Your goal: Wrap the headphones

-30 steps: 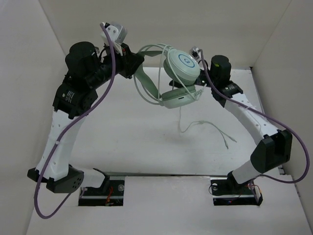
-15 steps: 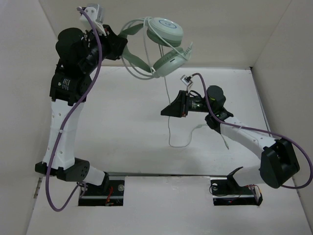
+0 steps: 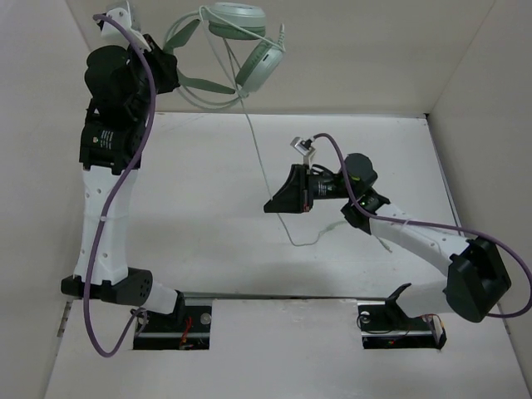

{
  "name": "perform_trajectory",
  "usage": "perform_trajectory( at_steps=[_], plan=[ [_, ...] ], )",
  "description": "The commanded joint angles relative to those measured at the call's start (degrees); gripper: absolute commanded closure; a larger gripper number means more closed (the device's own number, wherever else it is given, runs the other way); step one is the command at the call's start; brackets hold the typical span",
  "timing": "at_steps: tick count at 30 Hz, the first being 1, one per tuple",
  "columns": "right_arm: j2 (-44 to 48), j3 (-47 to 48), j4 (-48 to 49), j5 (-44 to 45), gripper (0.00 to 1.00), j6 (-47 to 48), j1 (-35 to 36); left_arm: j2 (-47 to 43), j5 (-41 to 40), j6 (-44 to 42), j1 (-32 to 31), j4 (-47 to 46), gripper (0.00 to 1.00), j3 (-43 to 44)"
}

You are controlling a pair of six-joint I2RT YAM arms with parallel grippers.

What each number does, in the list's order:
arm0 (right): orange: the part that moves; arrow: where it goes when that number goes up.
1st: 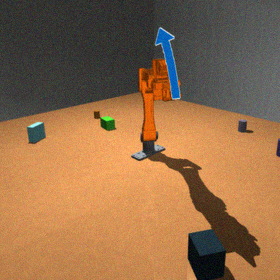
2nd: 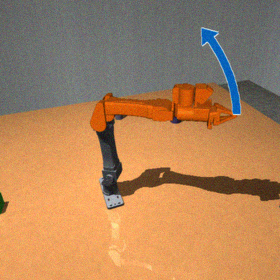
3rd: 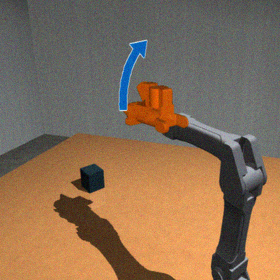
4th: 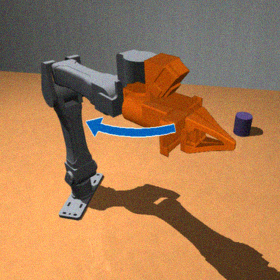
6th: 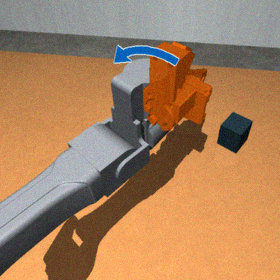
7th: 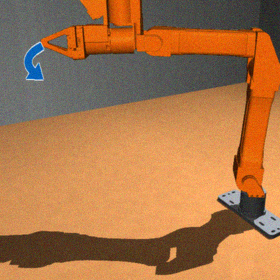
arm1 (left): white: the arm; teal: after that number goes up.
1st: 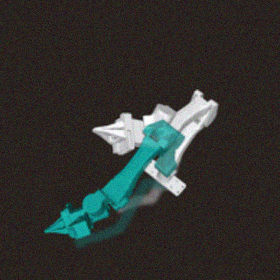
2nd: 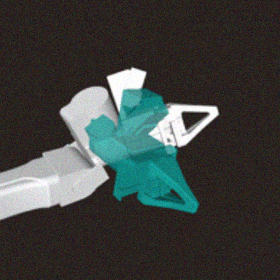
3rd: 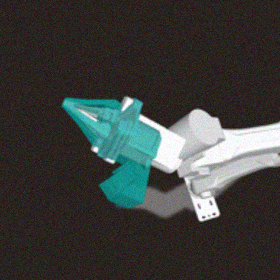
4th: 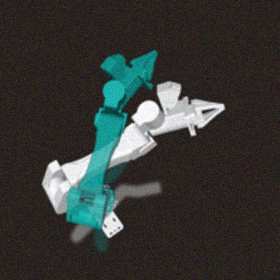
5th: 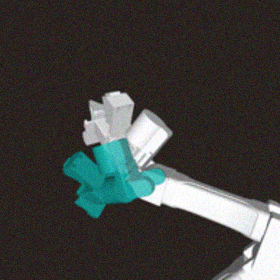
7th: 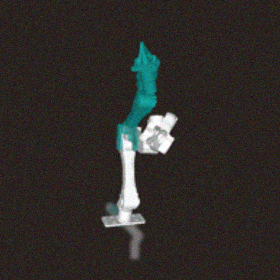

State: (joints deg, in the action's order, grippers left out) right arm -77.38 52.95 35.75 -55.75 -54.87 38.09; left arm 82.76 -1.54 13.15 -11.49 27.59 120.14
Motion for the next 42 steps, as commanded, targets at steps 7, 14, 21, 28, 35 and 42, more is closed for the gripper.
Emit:
perform_trajectory(
  at_steps=[7,14,21,28,35,42],
  plan=[
    [1.18,7.77,-3.46,-5.34,0.89,5.63,2.12,-2.78,-14.00,-4.43,-0.07,-11.33,1.00,-5.08],
    [0.48,26.30,-43.96,1.06,0.95,38.22,0.80,-5.33,-22.09,-18.32,-4.29,-19.59,1.00,-15.80],
    [-3.29,49.16,-72.29,24.34,0.93,73.74,2.38,-7.61,-21.41,-24.92,-7.97,-21.18,1.00,-27.57],
    [-5.85,51.73,-74.95,53.87,0.97,105.02,10.55,-8.93,-16.92,-26.94,-13.78,-16.62,1.00,-32.33],
    [-8.83,50.86,-59.34,70.31,1.00,126.02,12.32,-8.58,-13.32,-27.47,-16.50,-13.19,1.00,-32.69],
    [-10.77,47.86,-41.47,73.77,1.00,136.61,11.88,-8.49,-8.75,-27.12,-19.31,-9.67,1.00,-32.51]
  ],
)
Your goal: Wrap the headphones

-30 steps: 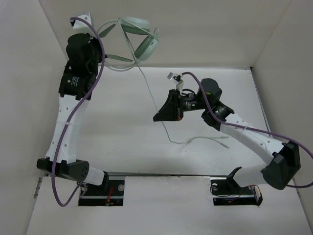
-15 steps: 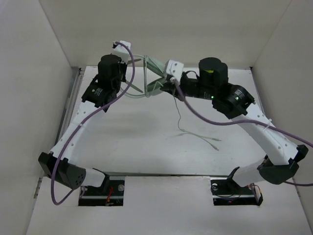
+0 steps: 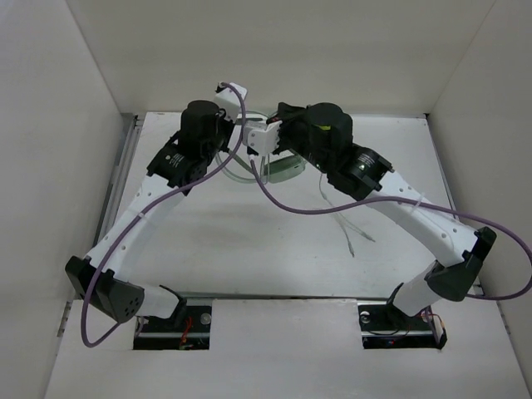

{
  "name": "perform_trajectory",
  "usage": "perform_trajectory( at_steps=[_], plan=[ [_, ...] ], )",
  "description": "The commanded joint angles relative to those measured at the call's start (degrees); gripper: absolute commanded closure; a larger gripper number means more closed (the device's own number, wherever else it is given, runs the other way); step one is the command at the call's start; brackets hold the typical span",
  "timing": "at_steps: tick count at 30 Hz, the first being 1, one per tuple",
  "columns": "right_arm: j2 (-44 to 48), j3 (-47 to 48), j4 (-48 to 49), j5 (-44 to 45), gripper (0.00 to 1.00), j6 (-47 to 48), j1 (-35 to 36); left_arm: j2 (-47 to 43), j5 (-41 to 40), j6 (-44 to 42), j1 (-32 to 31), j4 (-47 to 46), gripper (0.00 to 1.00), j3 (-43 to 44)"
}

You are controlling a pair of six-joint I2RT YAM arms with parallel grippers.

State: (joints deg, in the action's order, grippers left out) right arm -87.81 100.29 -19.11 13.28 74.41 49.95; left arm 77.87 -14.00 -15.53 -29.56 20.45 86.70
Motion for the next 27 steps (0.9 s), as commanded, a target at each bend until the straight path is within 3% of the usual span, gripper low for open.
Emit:
perform_trajectory(
  at_steps=[1,6,10,16,27],
  plan=[
    [-0.61,0.69,13.84,4.39,1.00,7.41,-0.25,-3.60,4.41,1.64,-1.68,-2.00,1.00,0.93],
    [-1.93,-0.09,14.90,2.90,0.94,6.80,-3.41,-3.69,8.63,2.87,-3.61,0.29,1.00,3.04],
    [-1.49,0.08,11.31,-1.31,0.88,-0.21,-7.45,-4.30,11.97,4.54,-3.35,1.52,1.00,4.44],
    [-1.49,4.65,-1.79,-14.93,0.83,-16.73,-13.25,-5.09,17.51,7.61,-3.44,3.63,1.00,6.73],
    [-2.54,9.49,-8.05,-40.05,0.78,-41.77,-23.27,-4.30,24.81,11.83,-3.44,6.10,1.00,13.23]
  ],
)
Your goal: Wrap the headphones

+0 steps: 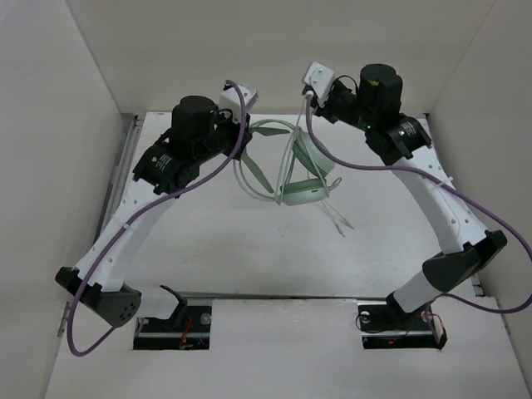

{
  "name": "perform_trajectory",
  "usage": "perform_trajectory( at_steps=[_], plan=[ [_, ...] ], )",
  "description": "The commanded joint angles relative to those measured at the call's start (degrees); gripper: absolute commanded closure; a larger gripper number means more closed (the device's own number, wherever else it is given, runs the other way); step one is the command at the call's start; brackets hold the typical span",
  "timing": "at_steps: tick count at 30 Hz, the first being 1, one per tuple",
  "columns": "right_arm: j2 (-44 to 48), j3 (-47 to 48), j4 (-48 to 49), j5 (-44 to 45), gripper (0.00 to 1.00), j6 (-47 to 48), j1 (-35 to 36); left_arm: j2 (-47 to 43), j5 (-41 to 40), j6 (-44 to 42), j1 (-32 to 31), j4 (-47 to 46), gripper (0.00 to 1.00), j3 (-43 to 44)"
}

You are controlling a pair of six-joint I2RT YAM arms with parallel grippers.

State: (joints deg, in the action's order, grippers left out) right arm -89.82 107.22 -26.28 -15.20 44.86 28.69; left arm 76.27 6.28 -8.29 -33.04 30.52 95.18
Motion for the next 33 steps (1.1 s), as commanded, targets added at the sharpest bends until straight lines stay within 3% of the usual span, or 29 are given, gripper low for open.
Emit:
perform_trajectory(
  at_steps=[1,5,9,14,20,23,33],
  plan=[
    [-0.44,1.95,-0.53,-14.91,0.78,-15.91,-2.97,-2.53,4.70,5.30,0.21,-3.98,1.00,5.54],
    [0.43,-3.75,3.59,-26.87,0.78,-30.15,-5.18,-1.39,7.42,8.02,1.44,-3.37,1.00,10.28],
    [2.89,-13.59,13.95,-34.88,0.78,-45.08,-4.57,1.15,11.02,10.84,1.18,-2.58,1.00,17.48],
    [5.44,-22.47,27.66,-39.99,0.78,-62.67,-0.97,4.76,12.70,13.12,0.39,0.06,1.00,26.37],
    [9.13,-34.95,47.79,-42.10,0.76,-82.19,0.71,5.20,12.61,14.71,2.14,-0.02,1.00,27.52],
    [10.72,-40.67,53.26,-41.49,0.74,-85.81,0.71,6.25,12.52,16.72,4.42,-0.46,1.00,29.97],
    [15.64,-55.97,57.21,-40.08,0.70,-89.06,3.25,9.16,10.77,24.90,11.54,-4.06,1.00,34.64]
  ],
)
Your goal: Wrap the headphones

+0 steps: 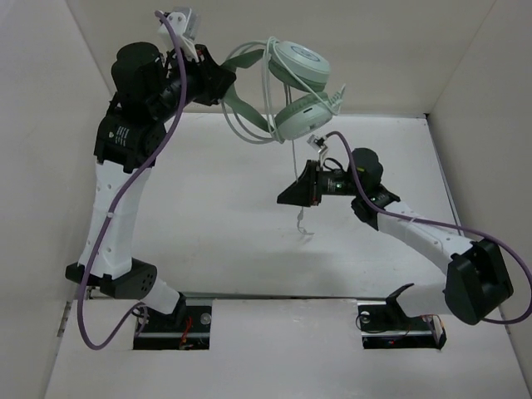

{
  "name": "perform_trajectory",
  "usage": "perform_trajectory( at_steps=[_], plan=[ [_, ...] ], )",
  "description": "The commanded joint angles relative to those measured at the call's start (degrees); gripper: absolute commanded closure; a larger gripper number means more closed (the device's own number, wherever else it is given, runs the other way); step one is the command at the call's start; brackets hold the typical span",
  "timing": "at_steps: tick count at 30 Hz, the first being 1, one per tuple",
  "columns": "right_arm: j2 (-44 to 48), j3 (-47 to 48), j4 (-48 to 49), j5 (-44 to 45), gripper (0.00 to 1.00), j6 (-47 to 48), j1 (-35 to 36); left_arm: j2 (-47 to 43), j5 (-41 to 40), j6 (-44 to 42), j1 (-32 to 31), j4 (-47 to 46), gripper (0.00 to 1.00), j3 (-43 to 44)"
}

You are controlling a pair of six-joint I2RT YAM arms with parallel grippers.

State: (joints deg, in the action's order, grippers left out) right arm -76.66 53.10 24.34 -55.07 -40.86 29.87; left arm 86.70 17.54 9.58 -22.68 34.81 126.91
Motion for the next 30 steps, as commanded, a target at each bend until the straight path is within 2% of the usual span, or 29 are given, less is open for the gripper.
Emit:
perform_trajectory(
  at_steps=[1,8,13,17,20,23,26,30],
  plan=[
    [2.74,-2.64,7.47,-0.21,0.70,-4.22,2.86,-1.27,-1.10,7.72,1.71,-8.79,1.00,2.73],
    [3.10,-3.88,8.71,-0.48,0.71,-5.98,5.42,-0.65,-9.53,9.93,6.45,-10.64,1.00,3.08],
    [3.01,-3.53,8.18,-0.92,0.76,-5.37,7.00,-1.18,-14.54,10.02,8.92,-11.16,1.00,1.59],
    [3.36,-2.48,4.68,-1.36,0.78,-3.10,7.53,-1.44,-19.81,8.88,10.15,-11.34,1.00,0.88],
    [3.10,1.28,-6.01,-0.40,0.90,4.79,7.79,-1.88,-24.38,6.95,10.15,-11.87,1.00,-0.43],
    [1.87,7.69,-19.54,1.36,0.96,15.07,8.93,-2.23,-27.02,5.01,9.54,-12.39,1.00,-1.84],
    [0.82,18.05,-35.70,8.02,0.98,29.64,11.39,-2.93,-30.45,1.24,8.31,-13.62,1.00,-4.64],
    [-0.76,29.67,-51.64,20.40,0.97,49.34,15.25,-5.13,-36.77,-5.88,6.55,-17.74,1.00,-12.19]
  ],
)
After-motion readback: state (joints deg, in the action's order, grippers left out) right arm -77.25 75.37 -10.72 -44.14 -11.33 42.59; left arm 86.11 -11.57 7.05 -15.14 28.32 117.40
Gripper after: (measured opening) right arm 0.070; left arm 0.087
